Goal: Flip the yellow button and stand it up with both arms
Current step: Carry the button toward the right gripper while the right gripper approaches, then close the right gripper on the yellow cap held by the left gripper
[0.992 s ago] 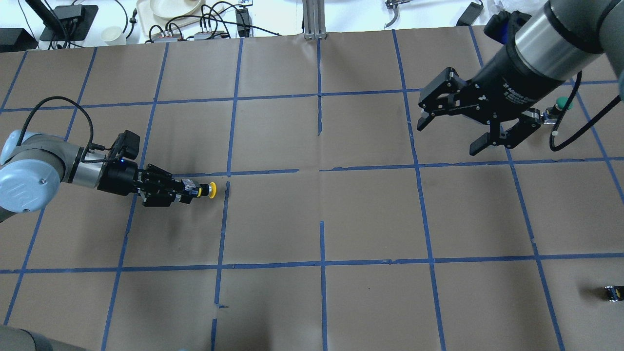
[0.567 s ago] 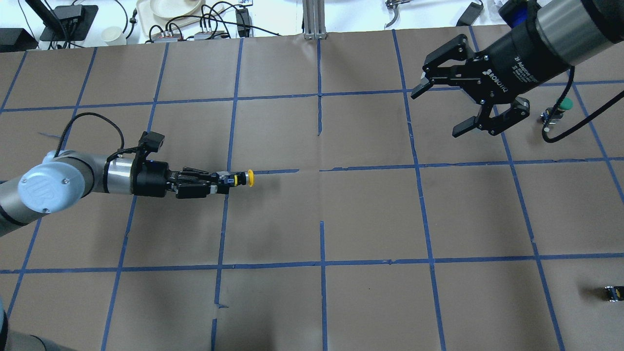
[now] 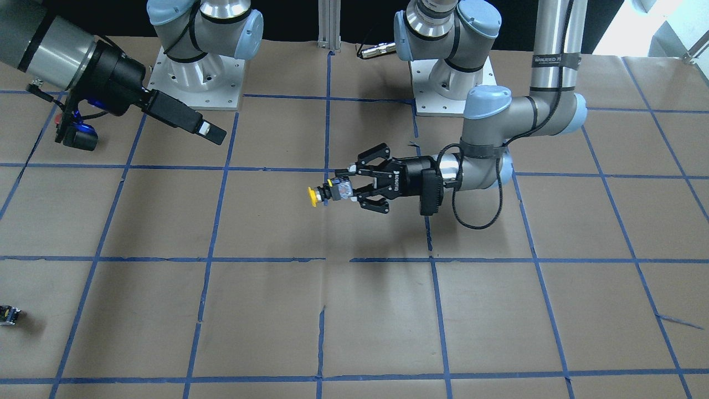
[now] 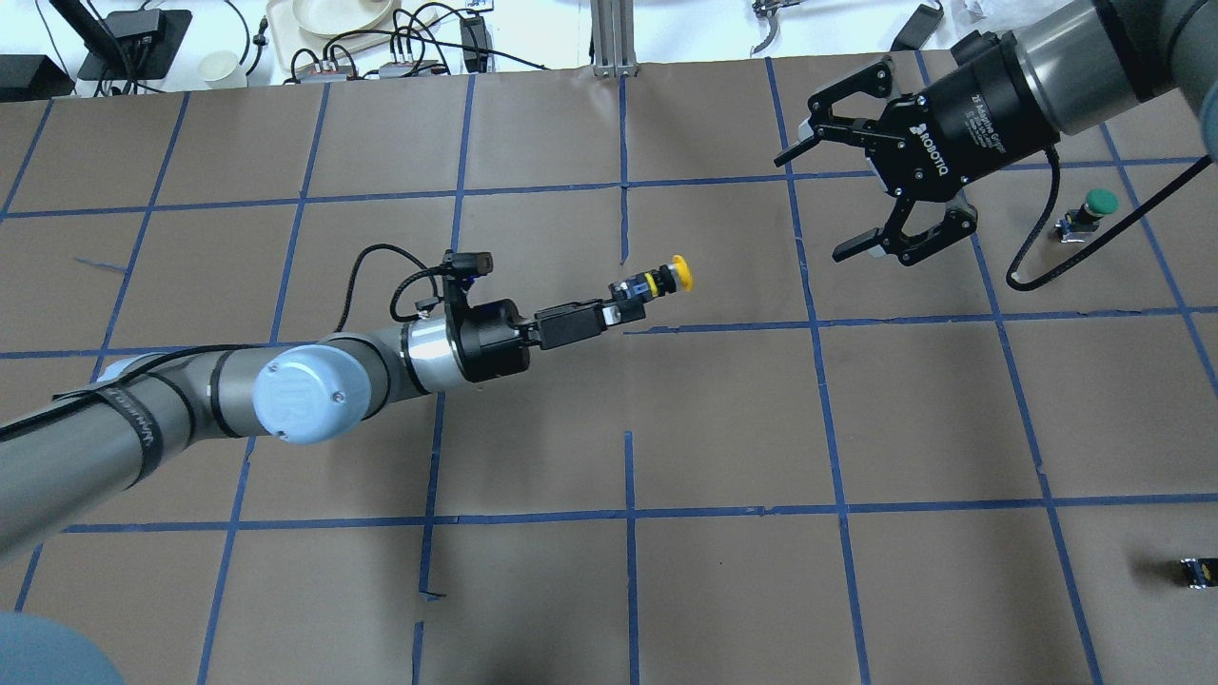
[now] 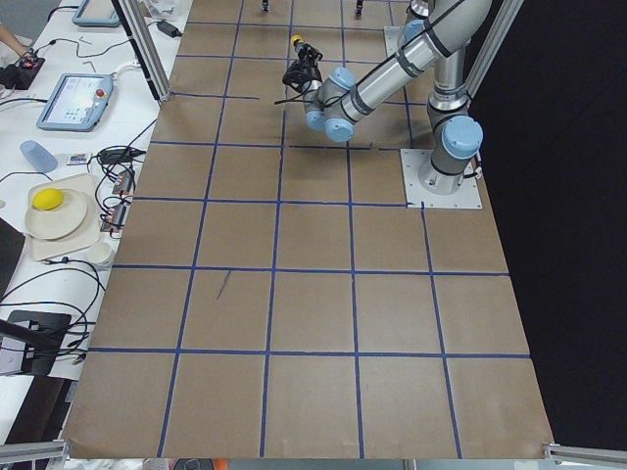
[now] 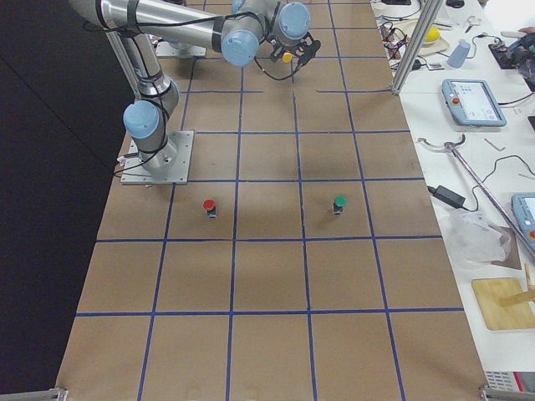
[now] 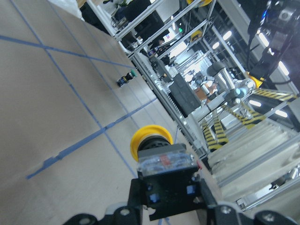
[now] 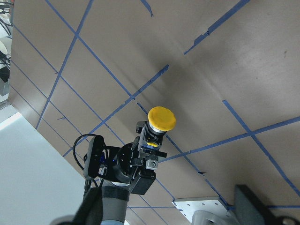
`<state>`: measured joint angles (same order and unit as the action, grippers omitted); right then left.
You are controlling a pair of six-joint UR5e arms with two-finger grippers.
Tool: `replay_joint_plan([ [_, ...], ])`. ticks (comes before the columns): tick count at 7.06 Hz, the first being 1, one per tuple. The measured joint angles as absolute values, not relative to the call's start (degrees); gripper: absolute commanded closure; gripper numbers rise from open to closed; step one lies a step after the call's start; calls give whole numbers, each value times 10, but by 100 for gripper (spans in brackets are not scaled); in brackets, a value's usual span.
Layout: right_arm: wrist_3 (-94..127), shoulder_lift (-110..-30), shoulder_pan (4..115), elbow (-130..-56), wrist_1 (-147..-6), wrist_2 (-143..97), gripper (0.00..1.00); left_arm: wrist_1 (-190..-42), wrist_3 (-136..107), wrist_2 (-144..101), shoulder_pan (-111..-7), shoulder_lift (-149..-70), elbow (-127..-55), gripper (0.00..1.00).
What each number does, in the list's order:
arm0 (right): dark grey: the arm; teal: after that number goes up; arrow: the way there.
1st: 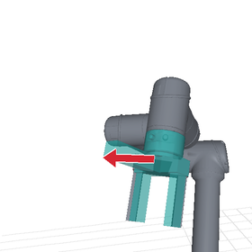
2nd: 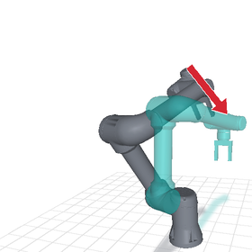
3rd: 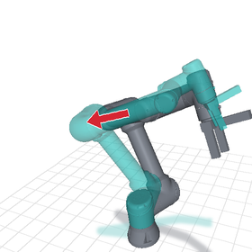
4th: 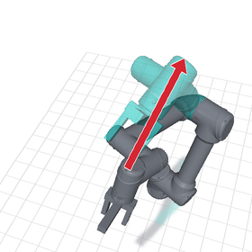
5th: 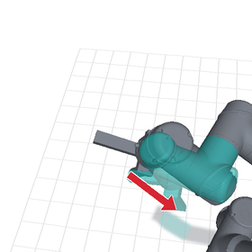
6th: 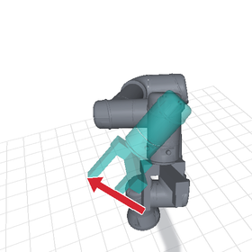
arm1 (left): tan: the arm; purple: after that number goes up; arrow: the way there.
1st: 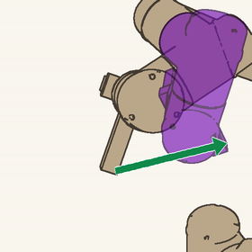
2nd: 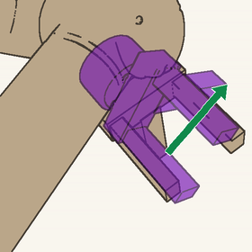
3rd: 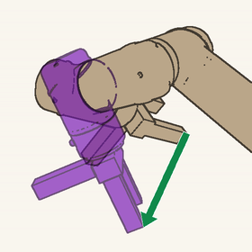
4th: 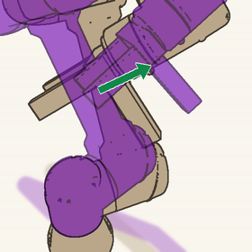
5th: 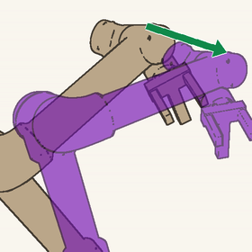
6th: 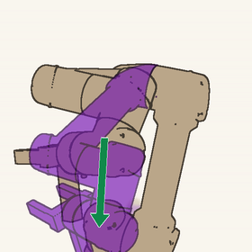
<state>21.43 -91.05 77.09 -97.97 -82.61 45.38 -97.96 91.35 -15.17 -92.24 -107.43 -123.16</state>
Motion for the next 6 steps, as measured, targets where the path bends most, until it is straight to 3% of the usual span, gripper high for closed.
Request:
replay_joint_plan([
  [3,218,-901,767,-994,-825,469,0,-972,912,-366,-1059,-1070,-1224,83],
  [6,220,-903,765,-977,-799,511,1,-968,913,-398,-1083,-1068,-1221,82],
])
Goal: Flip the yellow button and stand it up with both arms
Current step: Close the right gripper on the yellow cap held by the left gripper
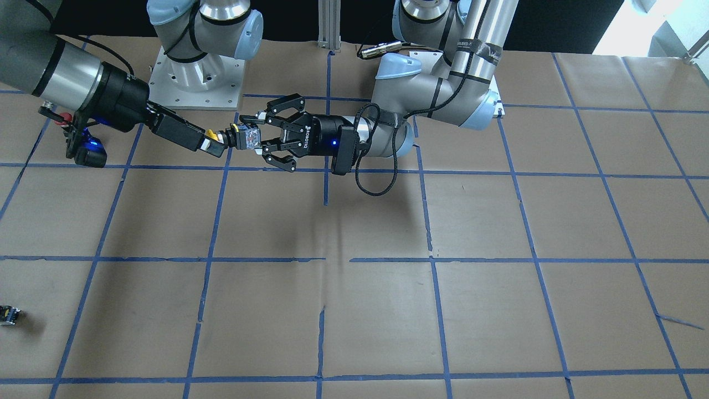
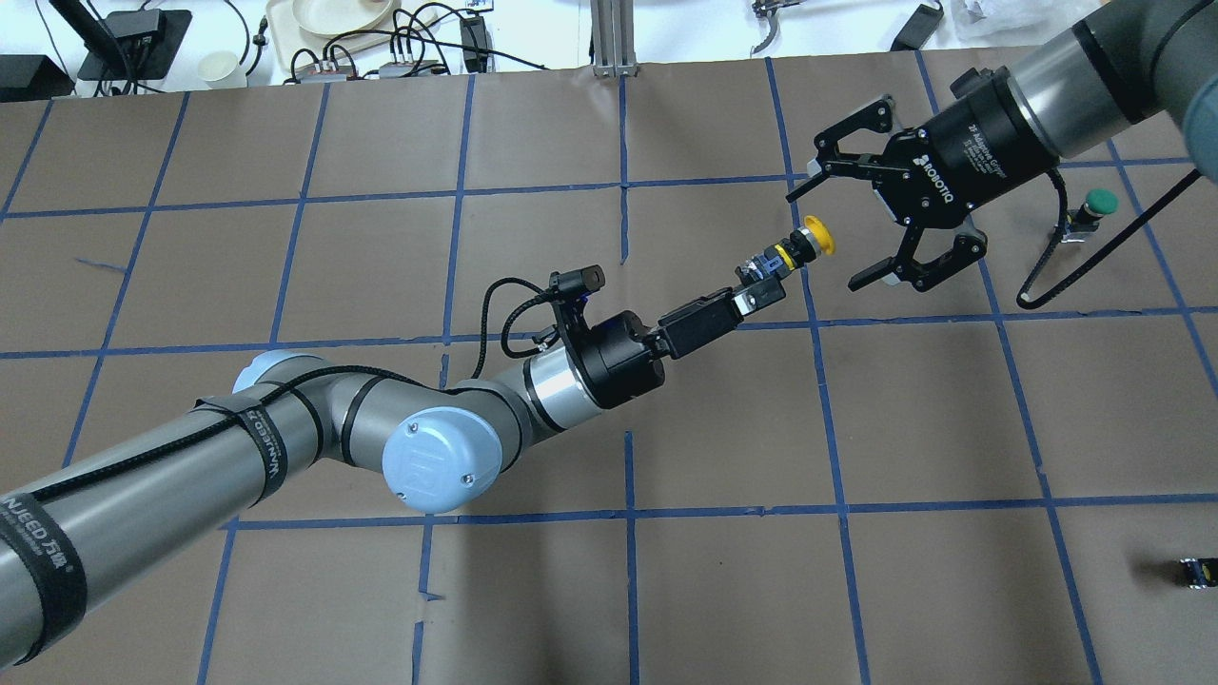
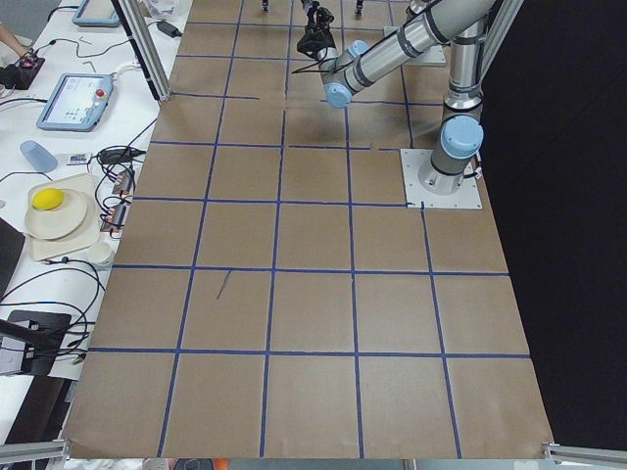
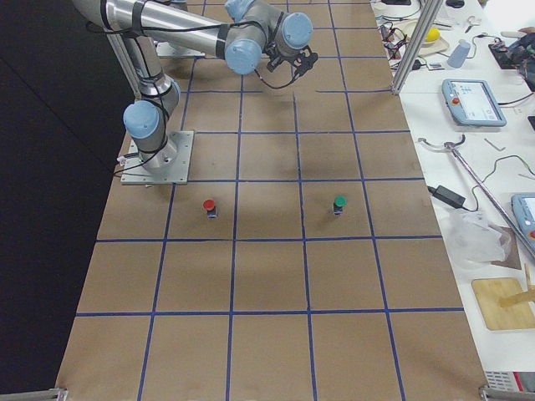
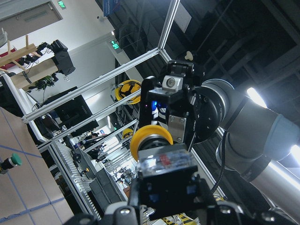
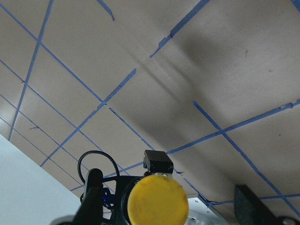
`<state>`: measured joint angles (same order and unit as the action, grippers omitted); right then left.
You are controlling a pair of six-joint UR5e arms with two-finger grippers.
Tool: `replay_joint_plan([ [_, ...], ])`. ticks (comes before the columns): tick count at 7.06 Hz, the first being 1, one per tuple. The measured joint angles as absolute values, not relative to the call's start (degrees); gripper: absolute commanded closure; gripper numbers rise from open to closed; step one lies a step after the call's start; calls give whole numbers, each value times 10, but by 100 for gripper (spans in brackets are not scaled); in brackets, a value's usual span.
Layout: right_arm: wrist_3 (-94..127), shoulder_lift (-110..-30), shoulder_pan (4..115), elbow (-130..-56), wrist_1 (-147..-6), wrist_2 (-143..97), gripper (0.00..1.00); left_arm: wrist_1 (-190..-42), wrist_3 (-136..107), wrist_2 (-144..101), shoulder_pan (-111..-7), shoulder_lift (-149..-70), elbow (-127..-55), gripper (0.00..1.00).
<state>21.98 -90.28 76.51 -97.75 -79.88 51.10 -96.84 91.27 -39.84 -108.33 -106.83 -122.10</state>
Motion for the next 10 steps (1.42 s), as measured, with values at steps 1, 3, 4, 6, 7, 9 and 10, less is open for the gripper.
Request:
replay_joint_plan([
  [1,219,-903,765,-964,-776,524,5,-967,914,-399,-1084,-1068,-1221,82],
  [3,219,-902,765,-953,-758,525,11,-963,915,-399,-1086,-1068,-1221,81],
  [4,219,-899,766,-952,-758,515,19,-962,915,-399,-1087,-1066,-1220,81],
  [6,220,-884,766,-949,-759,494,39,-960,914,-399,-1088,-1065,-1220,80],
  [7,221,-881,766,-947,-758,493,56,-959,914,-400,-1088,-1065,-1221,79],
  [9,222,-881,765,-946,-755,495,89,-958,914,-400,-1089,-1062,-1221,76],
  [10,222,-881,765,-946,-754,494,89,-958,914,-400,-1089,-1061,-1221,75],
])
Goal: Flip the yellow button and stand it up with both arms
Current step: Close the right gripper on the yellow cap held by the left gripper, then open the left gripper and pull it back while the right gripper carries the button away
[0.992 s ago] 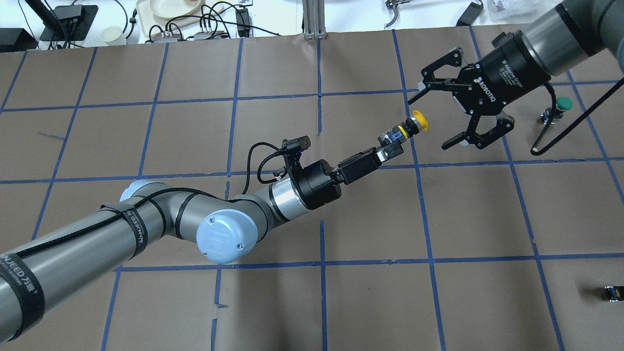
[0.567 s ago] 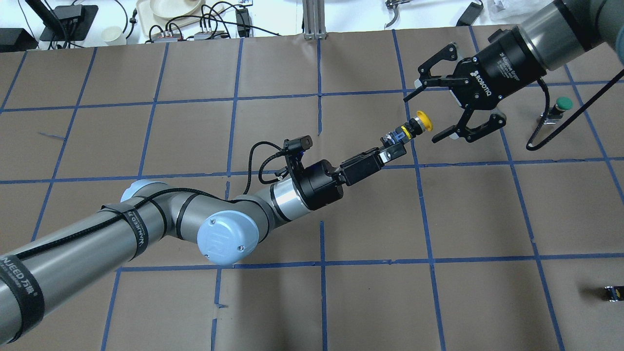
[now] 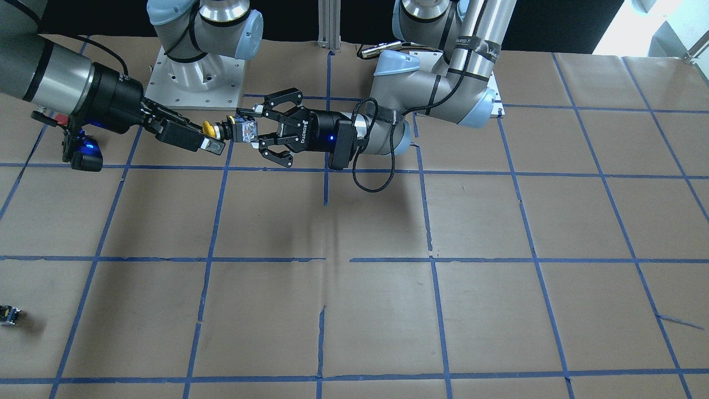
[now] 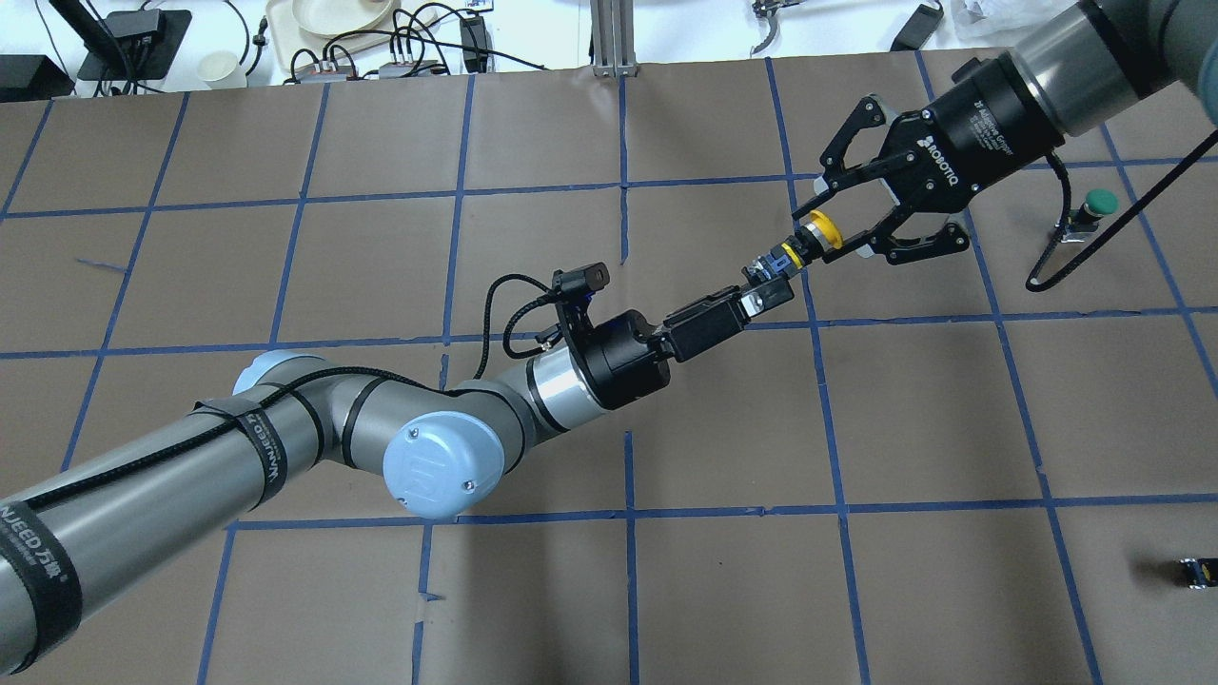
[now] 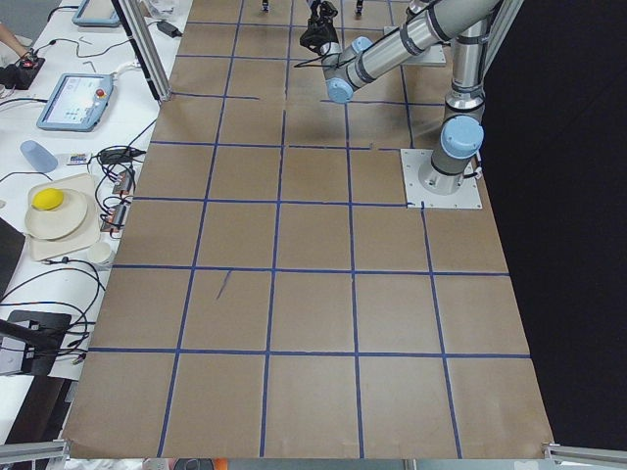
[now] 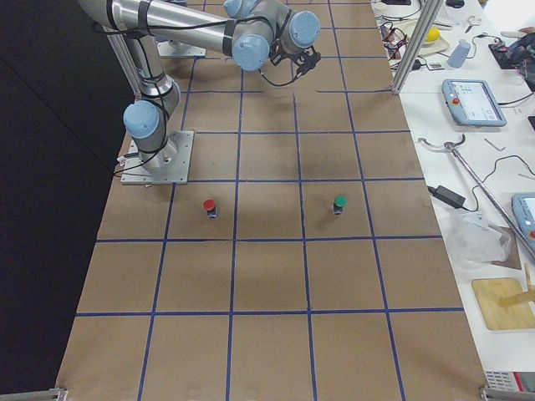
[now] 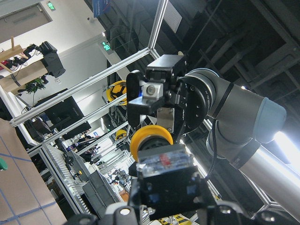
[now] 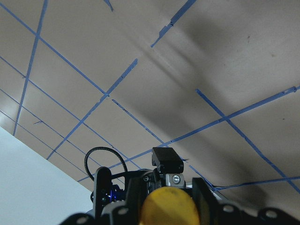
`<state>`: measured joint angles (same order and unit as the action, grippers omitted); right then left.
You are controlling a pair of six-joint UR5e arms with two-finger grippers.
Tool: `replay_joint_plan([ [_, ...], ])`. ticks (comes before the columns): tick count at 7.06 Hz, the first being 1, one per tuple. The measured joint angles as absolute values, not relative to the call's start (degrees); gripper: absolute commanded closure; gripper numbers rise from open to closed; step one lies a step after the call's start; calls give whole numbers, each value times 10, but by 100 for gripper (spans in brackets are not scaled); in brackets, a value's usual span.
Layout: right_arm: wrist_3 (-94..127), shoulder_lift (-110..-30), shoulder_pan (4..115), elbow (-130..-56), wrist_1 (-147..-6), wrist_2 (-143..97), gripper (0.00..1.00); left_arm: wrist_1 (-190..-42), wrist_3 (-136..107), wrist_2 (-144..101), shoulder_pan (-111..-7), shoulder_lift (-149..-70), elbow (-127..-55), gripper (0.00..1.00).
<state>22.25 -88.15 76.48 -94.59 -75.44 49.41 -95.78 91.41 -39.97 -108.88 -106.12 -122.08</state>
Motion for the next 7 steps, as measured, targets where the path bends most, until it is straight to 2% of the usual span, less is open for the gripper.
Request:
replay_joint_plan([
  [1,223,-882,765,-946,-754,493,91,-957,914,-399,-1089,-1061,-1221,73],
  [2,223,-882,765,-945,-753,493,91,-957,914,-399,-1089,-1061,-1221,49],
  [3,223,-882,765,-943,-753,493,92,-957,914,-399,-1088,-1061,-1221,10],
  [4,223,-882,765,-938,-753,494,92,-956,914,-399,-1088,-1060,-1220,0],
  [7,224,-881,763,-929,-753,497,92,-951,900,-387,-1087,-1057,-1205,0],
])
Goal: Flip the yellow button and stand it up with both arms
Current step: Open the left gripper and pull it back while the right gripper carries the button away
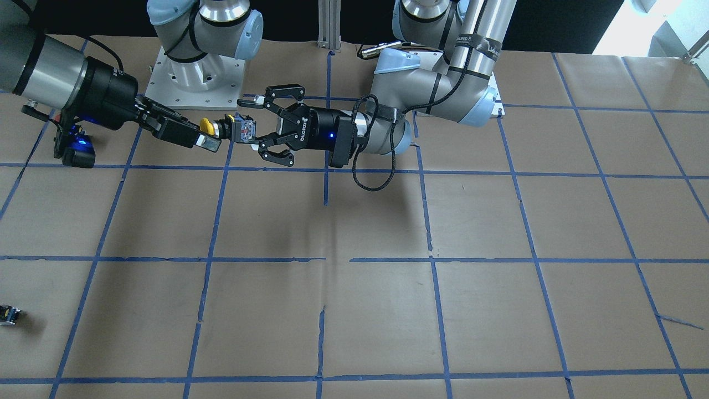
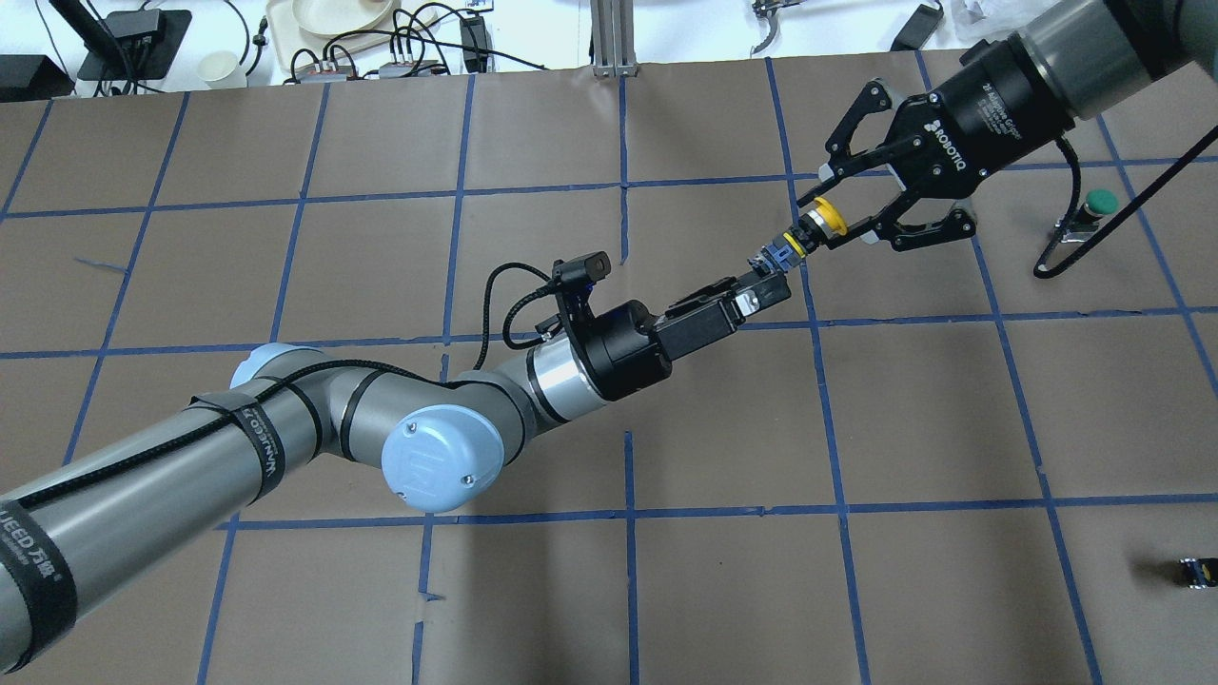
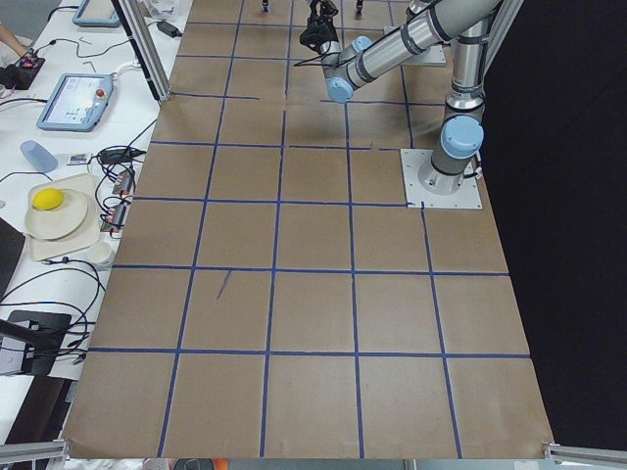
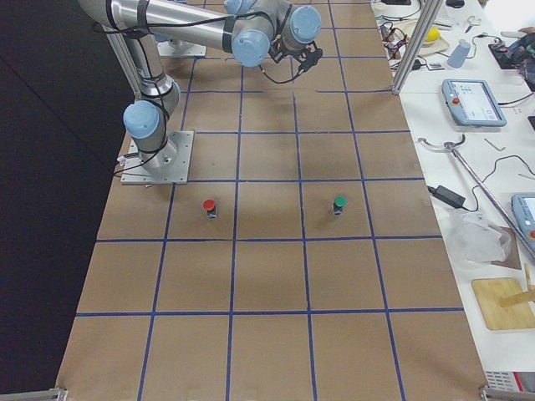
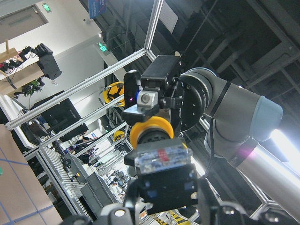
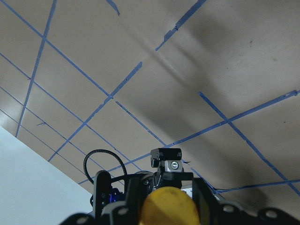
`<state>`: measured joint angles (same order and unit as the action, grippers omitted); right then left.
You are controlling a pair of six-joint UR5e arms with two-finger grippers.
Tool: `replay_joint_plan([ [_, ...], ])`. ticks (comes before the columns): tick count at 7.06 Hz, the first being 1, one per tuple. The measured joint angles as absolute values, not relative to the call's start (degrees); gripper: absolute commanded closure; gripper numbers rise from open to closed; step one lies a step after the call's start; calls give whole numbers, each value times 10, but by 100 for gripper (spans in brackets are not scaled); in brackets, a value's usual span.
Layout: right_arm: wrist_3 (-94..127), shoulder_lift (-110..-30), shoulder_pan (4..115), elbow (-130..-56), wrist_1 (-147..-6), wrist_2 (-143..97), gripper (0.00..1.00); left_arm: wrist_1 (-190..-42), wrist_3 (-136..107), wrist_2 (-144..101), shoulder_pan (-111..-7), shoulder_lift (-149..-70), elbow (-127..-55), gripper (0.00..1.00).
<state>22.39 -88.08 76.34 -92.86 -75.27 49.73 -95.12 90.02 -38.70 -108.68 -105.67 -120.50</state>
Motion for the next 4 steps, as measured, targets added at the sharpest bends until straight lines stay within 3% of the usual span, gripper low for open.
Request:
replay_joint_plan([
  [4,176,-879,703,-875,-732,532,93,-951,833,-170,-1035,-1042,-1150,0],
])
